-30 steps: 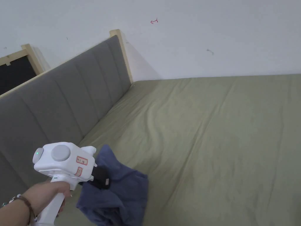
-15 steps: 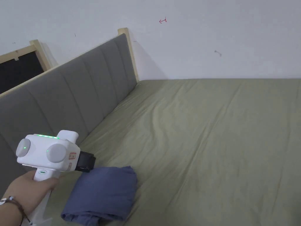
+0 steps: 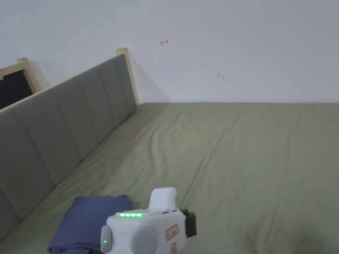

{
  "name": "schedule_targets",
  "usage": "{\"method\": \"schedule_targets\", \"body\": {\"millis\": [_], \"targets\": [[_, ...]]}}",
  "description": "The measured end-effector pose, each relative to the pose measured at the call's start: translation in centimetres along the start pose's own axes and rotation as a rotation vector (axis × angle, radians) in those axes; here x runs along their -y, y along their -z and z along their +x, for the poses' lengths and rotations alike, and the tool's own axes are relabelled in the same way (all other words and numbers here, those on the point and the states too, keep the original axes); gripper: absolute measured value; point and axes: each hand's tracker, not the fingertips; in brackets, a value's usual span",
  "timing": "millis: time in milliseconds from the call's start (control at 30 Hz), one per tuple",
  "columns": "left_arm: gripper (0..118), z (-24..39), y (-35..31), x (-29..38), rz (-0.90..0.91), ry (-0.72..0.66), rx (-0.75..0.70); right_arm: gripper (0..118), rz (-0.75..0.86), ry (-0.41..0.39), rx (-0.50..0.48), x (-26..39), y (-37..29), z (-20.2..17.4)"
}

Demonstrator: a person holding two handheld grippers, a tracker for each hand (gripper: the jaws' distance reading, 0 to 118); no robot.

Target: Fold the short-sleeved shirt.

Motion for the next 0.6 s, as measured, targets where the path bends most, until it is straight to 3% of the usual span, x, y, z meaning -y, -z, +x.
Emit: {"method": "schedule_targets", "body": {"millis": [267,600], "targets": [[1,11.4,-4.5,-3.9,0.522,0.143,-0.04,0,0.422,0.021,0.071,-1.7,-7.2,1.4],[1,18.5,-7.2,-4.9,0.711,0.254,-0.081,0,0.952,-0.071,0.142,-3.4,-14.1,1.0]]}}
